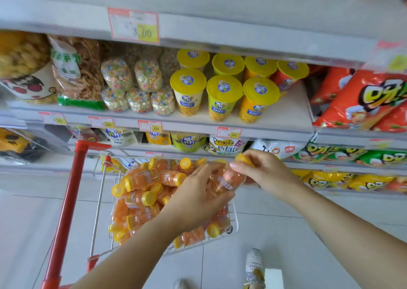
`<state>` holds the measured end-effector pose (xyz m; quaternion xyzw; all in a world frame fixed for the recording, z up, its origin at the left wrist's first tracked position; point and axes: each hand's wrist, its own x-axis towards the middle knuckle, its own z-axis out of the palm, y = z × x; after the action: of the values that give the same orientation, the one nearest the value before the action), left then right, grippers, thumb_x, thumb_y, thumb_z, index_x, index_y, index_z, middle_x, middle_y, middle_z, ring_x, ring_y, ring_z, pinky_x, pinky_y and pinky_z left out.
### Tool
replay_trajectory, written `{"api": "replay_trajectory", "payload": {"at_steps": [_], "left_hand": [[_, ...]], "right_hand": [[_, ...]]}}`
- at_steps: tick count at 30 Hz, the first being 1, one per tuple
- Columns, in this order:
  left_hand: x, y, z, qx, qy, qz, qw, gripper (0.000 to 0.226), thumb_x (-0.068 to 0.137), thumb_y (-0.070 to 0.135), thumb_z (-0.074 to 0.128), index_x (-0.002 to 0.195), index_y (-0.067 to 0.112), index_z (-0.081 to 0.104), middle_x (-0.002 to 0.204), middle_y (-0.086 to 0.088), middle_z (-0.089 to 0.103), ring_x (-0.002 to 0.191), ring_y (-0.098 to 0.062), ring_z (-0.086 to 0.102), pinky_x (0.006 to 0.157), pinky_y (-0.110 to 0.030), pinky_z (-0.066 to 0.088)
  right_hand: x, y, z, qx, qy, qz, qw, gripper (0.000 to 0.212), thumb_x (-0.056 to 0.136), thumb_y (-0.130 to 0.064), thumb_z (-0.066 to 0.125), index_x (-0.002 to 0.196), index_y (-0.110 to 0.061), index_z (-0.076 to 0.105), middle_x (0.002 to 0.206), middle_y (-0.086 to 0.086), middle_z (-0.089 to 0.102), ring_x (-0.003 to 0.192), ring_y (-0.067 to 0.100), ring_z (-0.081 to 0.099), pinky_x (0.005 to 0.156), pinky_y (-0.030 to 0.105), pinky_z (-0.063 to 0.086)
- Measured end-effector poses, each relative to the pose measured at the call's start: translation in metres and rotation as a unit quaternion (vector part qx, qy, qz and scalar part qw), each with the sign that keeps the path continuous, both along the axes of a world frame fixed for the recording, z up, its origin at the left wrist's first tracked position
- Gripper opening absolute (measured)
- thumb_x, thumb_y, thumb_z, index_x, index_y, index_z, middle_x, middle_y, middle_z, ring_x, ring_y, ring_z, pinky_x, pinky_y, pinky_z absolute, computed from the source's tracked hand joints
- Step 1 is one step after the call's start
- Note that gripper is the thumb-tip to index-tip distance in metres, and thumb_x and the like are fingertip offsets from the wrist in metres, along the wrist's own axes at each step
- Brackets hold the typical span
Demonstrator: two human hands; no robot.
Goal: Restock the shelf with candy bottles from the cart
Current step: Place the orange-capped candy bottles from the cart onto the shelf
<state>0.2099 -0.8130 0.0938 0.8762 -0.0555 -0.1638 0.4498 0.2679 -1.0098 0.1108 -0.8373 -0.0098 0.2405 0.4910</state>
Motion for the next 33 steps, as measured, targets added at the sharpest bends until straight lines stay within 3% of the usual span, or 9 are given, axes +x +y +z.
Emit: {"api": "replay_trajectory", "payload": {"at_steps": [3,6,9,13,17,19,21,24,33], "left_hand": [[0.018,-0.023,0.06,-0.037,-0.071,0.025,0.996,0.058,0.083,0.043,0.074,0.132,0.043,0.045,0.112,0.022,0.06,0.088,0.013,0.058,0.075,-0.006,0.041],[0.036,-0.05,0.114,-0.052,-0.156,0.032,0.986,0.061,0.077,0.051,0.073,0.131,0.042,0.045,0.115,0.022,0.06,0.093,0.001,0.061,0.081,-0.022,0.05],[0.059,-0.08,0.165,-0.061,-0.239,0.034,0.968,0.062,0.072,0.058,0.068,0.128,0.042,0.046,0.114,0.021,0.058,0.093,-0.002,0.061,0.079,-0.02,0.049],[0.102,-0.118,0.213,-0.058,-0.304,0.019,0.951,0.061,0.075,0.05,0.073,0.129,0.043,0.045,0.118,0.018,0.057,0.095,-0.001,0.06,0.082,-0.023,0.05],[0.156,-0.149,0.223,-0.015,-0.311,0.014,0.95,0.055,0.086,0.031,0.073,0.135,0.03,0.048,0.126,0.007,0.056,0.102,-0.01,0.06,0.089,-0.027,0.048],[0.18,-0.156,0.218,0.026,-0.29,0.015,0.957,0.05,0.09,0.028,0.069,0.136,0.027,0.049,0.127,0.006,0.055,0.103,-0.01,0.059,0.085,-0.023,0.044],[0.2,-0.158,0.208,0.081,-0.272,0.012,0.959,0.044,0.093,0.027,0.065,0.135,0.027,0.051,0.127,0.005,0.055,0.107,-0.014,0.059,0.088,-0.031,0.048],[0.218,-0.154,0.195,0.145,-0.246,0.019,0.958,0.036,0.094,0.031,0.061,0.13,0.029,0.055,0.126,0.006,0.058,0.11,-0.017,0.06,0.09,-0.041,0.052],[0.225,-0.154,0.186,0.194,-0.227,0.06,0.953,0.03,0.097,0.039,0.053,0.125,0.033,0.059,0.123,0.012,0.063,0.113,-0.015,0.059,0.091,-0.033,0.049]], "right_hand": [[0.016,-0.019,0.074,0.023,-0.056,-0.005,0.998,0.047,0.073,-0.064,0.072,0.086,-0.02,0.07,0.084,0.005,0.071,0.083,0.026,0.069,0.085,0.052,0.054],[0.027,-0.041,0.146,0.03,-0.128,0.001,0.991,0.055,0.068,-0.07,0.071,0.09,-0.02,0.07,0.088,0.006,0.072,0.086,0.026,0.068,0.084,0.05,0.054],[0.038,-0.069,0.204,0.069,-0.186,-0.037,0.979,0.055,0.063,-0.066,0.078,0.092,-0.019,0.07,0.088,0.004,0.074,0.084,0.021,0.071,0.078,0.042,0.058],[0.064,-0.103,0.25,0.079,-0.263,-0.098,0.957,0.028,0.077,-0.041,0.08,0.097,-0.026,0.067,0.091,0.0,0.074,0.084,0.016,0.07,0.082,0.041,0.059],[0.112,-0.133,0.262,0.023,-0.299,-0.118,0.947,0.028,0.082,-0.035,0.077,0.107,-0.03,0.064,0.104,-0.004,0.071,0.094,0.017,0.069,0.087,0.044,0.057],[0.137,-0.143,0.262,-0.03,-0.327,-0.119,0.937,0.041,0.083,-0.033,0.076,0.122,-0.027,0.062,0.118,-0.007,0.066,0.107,0.013,0.063,0.095,0.035,0.051],[0.158,-0.149,0.263,-0.113,-0.351,-0.109,0.923,0.045,0.088,-0.022,0.07,0.132,-0.02,0.058,0.129,-0.001,0.061,0.119,0.017,0.057,0.096,0.024,0.042],[0.19,-0.156,0.253,-0.216,-0.36,-0.085,0.904,0.041,0.093,-0.012,0.062,0.134,-0.013,0.055,0.133,0.009,0.059,0.121,0.028,0.055,0.1,0.036,0.044],[0.249,-0.166,0.218,-0.317,-0.333,-0.09,0.883,0.05,0.096,-0.012,0.057,0.143,-0.02,0.046,0.136,0.014,0.049,0.12,0.034,0.055,0.101,0.046,0.049]]}}
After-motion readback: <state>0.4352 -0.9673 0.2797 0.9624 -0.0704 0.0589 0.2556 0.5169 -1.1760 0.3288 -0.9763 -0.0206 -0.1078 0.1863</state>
